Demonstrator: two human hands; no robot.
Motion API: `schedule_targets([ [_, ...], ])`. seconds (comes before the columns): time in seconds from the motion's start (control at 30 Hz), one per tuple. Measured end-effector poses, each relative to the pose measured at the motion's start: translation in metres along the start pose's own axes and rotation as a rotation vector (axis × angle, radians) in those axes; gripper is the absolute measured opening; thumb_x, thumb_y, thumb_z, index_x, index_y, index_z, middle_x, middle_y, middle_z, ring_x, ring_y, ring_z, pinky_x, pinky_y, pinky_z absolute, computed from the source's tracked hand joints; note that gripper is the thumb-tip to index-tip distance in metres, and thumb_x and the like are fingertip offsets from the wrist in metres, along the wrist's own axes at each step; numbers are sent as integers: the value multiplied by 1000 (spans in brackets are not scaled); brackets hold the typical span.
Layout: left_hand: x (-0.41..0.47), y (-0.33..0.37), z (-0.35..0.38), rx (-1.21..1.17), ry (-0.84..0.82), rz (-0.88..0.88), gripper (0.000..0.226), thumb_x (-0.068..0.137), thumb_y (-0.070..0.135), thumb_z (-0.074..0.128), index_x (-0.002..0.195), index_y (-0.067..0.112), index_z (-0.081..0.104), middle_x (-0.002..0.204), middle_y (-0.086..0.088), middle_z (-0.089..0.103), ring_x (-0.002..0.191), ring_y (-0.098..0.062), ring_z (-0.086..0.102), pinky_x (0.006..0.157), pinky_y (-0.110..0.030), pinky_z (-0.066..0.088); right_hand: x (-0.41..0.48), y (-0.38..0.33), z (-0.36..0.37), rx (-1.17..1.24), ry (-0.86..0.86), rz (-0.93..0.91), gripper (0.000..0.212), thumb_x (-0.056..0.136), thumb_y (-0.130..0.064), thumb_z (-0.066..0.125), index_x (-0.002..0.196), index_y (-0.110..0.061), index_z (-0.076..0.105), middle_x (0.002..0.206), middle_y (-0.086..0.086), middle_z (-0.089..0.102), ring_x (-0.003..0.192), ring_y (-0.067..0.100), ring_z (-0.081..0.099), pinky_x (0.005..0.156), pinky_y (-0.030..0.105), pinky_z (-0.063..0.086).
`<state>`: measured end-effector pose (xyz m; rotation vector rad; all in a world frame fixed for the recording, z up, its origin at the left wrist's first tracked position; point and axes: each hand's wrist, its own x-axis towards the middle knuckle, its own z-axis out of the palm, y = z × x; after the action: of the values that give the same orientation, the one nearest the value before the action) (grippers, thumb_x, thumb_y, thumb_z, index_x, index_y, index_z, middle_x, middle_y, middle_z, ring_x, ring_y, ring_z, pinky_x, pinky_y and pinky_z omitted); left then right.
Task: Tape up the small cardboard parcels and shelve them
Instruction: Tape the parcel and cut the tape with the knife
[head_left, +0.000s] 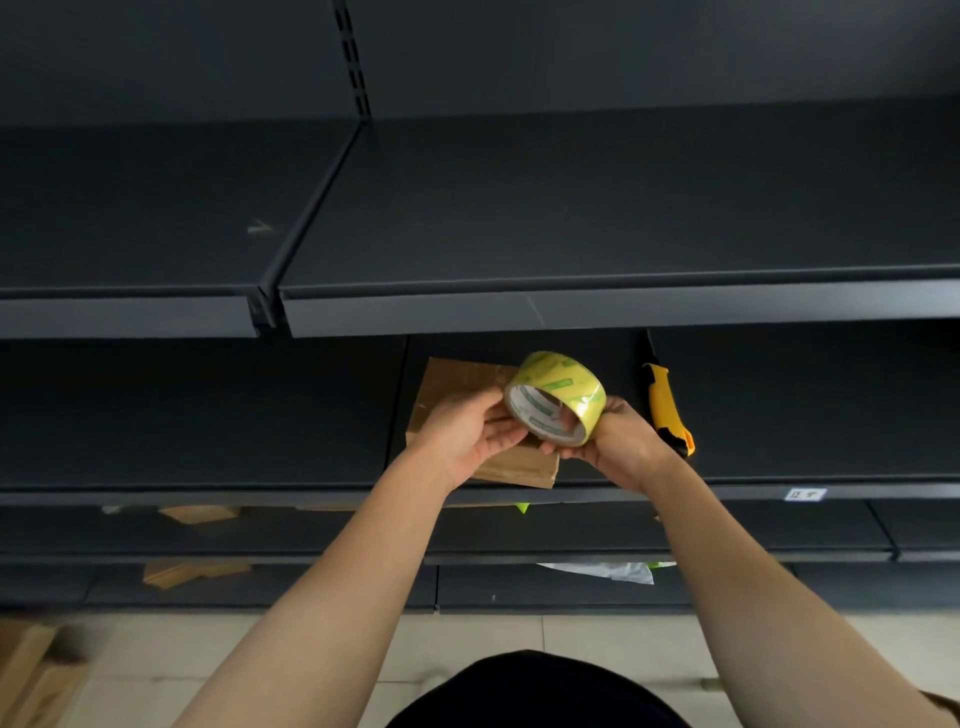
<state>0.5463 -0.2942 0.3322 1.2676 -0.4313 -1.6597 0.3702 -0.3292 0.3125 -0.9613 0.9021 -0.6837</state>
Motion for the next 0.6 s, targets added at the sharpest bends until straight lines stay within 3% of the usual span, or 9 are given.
schedule_targets([
  [0.2, -1, 2, -2, 78, 79, -59, 10, 94, -2, 48, 97, -1, 58, 90, -15, 65, 80, -21, 63, 60, -28, 55, -5, 1, -1, -21, -25, 86, 24, 90, 13, 50, 101, 1, 66, 95, 18, 72, 79, 28, 72, 60, 27, 58],
  [0.3, 1, -1, 0, 180, 179, -23, 16, 93, -5, 48, 106, -3, 56, 91, -16, 63, 76, -20, 61, 59, -27, 53, -6, -1, -4, -67, -40, 140, 38, 85, 24, 37, 107, 4, 61, 108, 22, 67, 95, 31, 67, 77, 35, 59],
  [0.37, 3, -2, 1, 262, 251, 25, 13, 93, -3, 49, 101, -1, 58, 93, -15, 63, 75, -19, 60, 59, -25, 52, -9, -7, -6, -58, -75, 137, 39, 80, 21, 36, 107, 5, 60, 112, 22, 63, 102, 29, 64, 87, 38, 56],
  [0.5, 4, -6, 1, 333, 312, 87, 18, 94, 0, 49, 84, 10, 59, 86, -7, 63, 75, -15, 60, 51, -19, 49, -18, -24, -4, -136, -203, 62, 33, 74, -21, 63, 104, -9, 68, 108, 7, 68, 105, 19, 61, 95, 35, 48],
  [0.6, 3, -10, 3, 354, 324, 97, 21, 95, 0, 47, 81, 12, 58, 83, -6, 64, 72, -13, 60, 50, -19, 48, -23, -35, 5, -431, -55, 37, 43, 64, -60, 75, 91, -28, 75, 103, -6, 73, 104, 6, 63, 96, 26, 38],
])
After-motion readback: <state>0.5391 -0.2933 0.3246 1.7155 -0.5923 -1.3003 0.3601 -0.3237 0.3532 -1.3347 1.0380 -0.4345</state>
